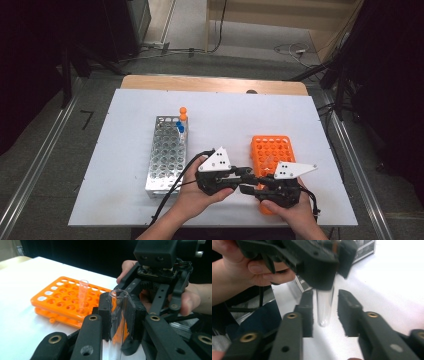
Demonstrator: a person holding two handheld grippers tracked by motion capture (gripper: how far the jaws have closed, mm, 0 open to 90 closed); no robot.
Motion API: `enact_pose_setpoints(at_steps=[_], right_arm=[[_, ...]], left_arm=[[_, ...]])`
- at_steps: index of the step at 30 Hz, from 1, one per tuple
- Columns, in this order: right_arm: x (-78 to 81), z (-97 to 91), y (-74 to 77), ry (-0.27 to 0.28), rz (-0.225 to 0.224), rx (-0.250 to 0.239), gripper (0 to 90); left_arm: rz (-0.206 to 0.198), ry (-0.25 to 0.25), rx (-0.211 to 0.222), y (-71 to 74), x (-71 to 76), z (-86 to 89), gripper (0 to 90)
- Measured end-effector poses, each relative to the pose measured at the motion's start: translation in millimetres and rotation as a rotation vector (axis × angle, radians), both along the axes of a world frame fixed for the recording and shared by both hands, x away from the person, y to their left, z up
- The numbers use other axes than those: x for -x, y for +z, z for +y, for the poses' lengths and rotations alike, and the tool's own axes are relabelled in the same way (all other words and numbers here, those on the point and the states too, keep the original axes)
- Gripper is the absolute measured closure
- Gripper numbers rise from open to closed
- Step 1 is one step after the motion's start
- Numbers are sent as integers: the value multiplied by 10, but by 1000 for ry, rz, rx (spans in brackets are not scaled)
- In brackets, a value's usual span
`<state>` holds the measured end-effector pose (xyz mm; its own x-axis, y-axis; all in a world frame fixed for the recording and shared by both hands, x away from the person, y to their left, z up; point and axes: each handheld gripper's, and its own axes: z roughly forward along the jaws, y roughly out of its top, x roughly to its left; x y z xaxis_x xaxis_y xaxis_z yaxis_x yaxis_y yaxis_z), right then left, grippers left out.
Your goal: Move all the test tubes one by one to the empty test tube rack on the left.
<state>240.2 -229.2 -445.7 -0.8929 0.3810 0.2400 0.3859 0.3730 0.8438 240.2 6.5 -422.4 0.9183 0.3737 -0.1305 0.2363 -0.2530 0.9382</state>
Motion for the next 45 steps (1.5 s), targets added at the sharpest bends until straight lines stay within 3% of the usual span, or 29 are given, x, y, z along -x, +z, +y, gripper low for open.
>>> enact_pose_setpoints(at_steps=[8, 10, 15, 29, 40, 45], right_arm=[[7, -35, 47, -23, -31, -4, 274], [6, -44, 56, -33, -40, 3, 152], [-25, -115, 70, -64, -47, -9, 2], [-62, -311, 112, -136, -83, -10, 0], [-91, -493, 109, -193, -93, -11, 0], [-118, -580, 98, -217, -91, -9, 0]], left_arm=[[-15, 70, 18, 73, -47, 218, 772], [-18, 95, 28, 95, -69, 306, 772], [-27, 175, 55, 154, -124, 559, 772], [-53, 398, 101, 210, -273, 1227, 772], [-104, 548, 96, 104, -352, 1439, 772], [-115, 577, 104, 18, -390, 1475, 772]])
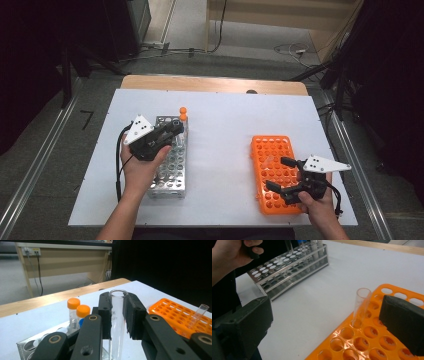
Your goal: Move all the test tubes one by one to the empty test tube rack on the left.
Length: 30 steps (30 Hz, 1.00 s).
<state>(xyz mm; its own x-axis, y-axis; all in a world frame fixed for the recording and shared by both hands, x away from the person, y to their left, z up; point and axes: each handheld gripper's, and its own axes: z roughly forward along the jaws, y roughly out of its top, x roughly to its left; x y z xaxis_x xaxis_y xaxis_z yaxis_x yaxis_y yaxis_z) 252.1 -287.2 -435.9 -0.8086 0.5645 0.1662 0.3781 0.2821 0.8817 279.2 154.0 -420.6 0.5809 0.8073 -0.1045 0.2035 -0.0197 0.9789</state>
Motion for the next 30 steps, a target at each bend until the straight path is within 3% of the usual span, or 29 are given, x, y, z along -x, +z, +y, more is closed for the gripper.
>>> enact_pose_setpoints(at_steps=[8, 17, 27, 30], right_arm=[[-59, -71, -44, -37, 13, 8, 0], [-134, -83, -88, -64, 26, 21, 0], [-236, -44, -137, -91, 56, 47, 34], [-276, -17, -156, -74, 71, 55, 85]], left_arm=[[-5, 5, -14, -85, -41, -37, 771], [42, 19, -72, -167, -62, -84, 769], [133, 27, -160, -169, -42, -131, 759], [160, 18, -152, -171, -44, -124, 731]])
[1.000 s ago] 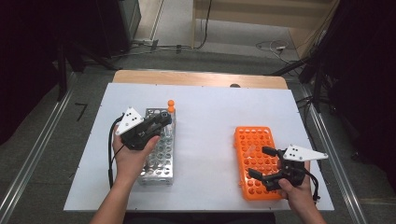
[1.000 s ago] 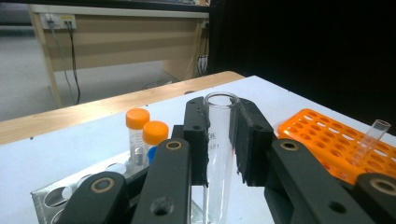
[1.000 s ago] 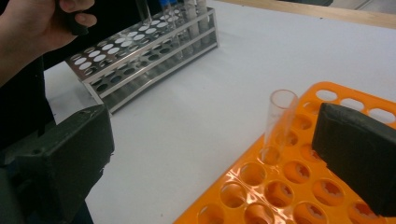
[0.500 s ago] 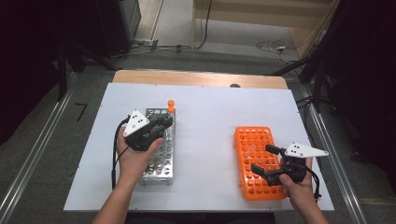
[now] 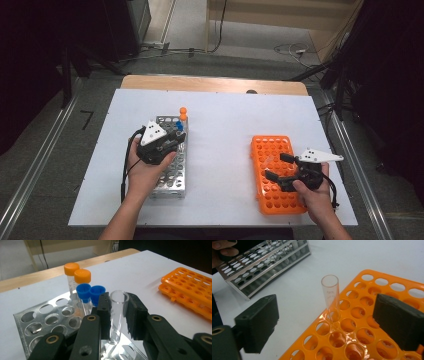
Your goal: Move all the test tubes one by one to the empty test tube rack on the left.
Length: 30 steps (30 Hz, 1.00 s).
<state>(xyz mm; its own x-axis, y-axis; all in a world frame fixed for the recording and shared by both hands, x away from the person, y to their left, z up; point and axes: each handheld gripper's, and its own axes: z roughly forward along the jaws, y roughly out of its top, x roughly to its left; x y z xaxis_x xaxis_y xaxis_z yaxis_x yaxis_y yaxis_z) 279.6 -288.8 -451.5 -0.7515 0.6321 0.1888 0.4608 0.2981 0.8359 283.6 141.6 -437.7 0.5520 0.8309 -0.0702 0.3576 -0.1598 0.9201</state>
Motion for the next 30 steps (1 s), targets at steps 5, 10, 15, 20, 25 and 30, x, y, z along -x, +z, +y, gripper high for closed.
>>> enact_pose_setpoints(at_steps=[5, 10, 15, 20, 25, 30], right_arm=[[-58, 35, -36, 5, 29, 21, 249], [-89, 64, -58, -8, 35, 58, 417], [-132, 69, -77, -10, 47, 67, 539], [-155, 89, -106, -8, 51, 101, 571], [-166, 116, -111, -19, 37, 145, 606], [-171, 157, -113, -9, 23, 167, 659]], left_arm=[[34, -12, 16, 2, -2, 19, 608], [37, -39, 82, 44, 31, 72, 489], [31, -48, 136, 101, 88, 98, 288], [29, -79, 156, 137, 146, 73, 153], [27, -124, 167, 146, 200, 24, 25], [24, -142, 177, 159, 241, -4, 0]])
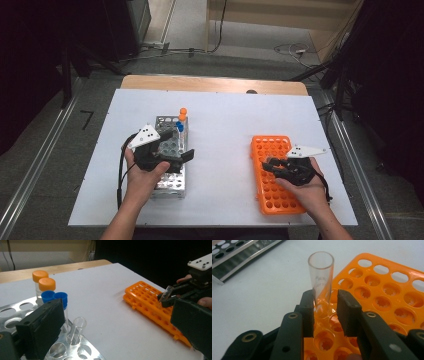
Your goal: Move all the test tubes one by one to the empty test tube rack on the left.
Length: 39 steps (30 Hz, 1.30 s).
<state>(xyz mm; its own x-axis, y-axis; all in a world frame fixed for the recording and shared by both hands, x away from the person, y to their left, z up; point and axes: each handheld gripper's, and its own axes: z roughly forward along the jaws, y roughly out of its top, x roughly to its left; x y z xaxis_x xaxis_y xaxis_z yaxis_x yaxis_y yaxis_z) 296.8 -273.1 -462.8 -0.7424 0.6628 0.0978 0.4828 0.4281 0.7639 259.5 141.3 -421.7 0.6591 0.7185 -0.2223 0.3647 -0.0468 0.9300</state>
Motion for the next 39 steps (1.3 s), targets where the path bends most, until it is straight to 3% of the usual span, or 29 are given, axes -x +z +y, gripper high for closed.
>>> enact_pose_setpoints(at_steps=[6, 13, 20, 27, 30, 39], right_arm=[[-1, 69, -15, 12, -14, 46, 709], [1, 70, -14, 19, -19, 47, 735], [14, 22, 26, 13, -30, 2, 738], [93, 17, 156, -6, -100, -50, 739], [102, 24, 202, 3, -94, -95, 738], [69, 203, 243, 33, -78, -107, 739]], left_arm=[[5, -23, -14, 6, 24, -74, 0], [6, -40, -24, 2, 30, -135, 0], [1, -64, -26, 12, 44, -217, 0], [1, -95, -32, 11, 32, -322, 0], [5, -107, -34, 5, 20, -371, 0], [4, -148, -31, 18, -8, -496, 0]])
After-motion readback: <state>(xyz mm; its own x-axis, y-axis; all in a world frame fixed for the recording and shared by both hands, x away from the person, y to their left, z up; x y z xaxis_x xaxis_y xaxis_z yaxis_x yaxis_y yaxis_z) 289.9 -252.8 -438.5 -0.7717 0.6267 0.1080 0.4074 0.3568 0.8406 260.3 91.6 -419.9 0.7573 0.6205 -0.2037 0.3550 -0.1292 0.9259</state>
